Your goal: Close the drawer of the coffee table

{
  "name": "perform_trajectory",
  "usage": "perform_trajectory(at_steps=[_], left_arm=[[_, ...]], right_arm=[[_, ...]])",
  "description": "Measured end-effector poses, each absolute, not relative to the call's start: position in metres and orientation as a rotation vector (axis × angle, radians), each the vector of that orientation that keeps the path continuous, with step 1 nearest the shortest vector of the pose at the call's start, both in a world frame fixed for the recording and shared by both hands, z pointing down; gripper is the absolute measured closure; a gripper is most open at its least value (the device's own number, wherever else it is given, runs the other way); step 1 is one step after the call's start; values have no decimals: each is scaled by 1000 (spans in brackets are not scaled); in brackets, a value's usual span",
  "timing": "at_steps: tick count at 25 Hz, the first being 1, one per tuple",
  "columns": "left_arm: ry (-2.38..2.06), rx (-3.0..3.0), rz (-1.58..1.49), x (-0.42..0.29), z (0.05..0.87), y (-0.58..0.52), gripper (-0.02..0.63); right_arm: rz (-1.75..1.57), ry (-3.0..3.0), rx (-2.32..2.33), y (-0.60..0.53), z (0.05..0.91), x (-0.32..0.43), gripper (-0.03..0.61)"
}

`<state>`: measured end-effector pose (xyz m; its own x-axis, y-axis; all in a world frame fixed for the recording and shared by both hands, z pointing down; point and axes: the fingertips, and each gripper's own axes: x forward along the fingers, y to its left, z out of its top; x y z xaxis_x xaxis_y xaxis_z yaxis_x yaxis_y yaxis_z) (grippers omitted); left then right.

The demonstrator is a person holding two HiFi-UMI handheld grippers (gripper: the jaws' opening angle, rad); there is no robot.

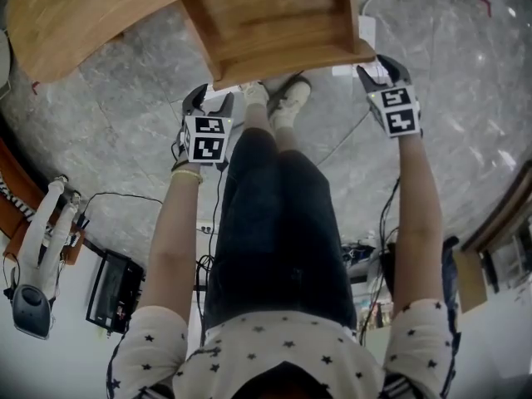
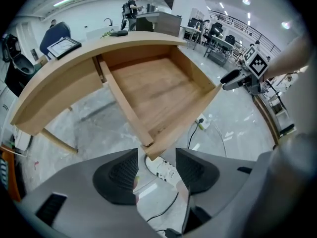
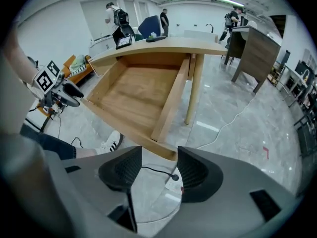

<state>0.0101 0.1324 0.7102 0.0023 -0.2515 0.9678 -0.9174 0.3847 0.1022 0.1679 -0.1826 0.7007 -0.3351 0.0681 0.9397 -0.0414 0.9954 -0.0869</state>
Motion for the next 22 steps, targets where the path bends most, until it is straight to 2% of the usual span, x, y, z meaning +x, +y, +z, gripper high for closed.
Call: perform_trajectory(at_steps=[8, 22], left_arm=[[-1449, 1100, 818, 10, 731, 130, 371], [-1387, 1087, 877, 2, 767, 119, 372]], right_arm=[[-25, -1834, -110, -184, 719, 166, 346], [-199, -1706, -194, -190, 759, 161, 347]])
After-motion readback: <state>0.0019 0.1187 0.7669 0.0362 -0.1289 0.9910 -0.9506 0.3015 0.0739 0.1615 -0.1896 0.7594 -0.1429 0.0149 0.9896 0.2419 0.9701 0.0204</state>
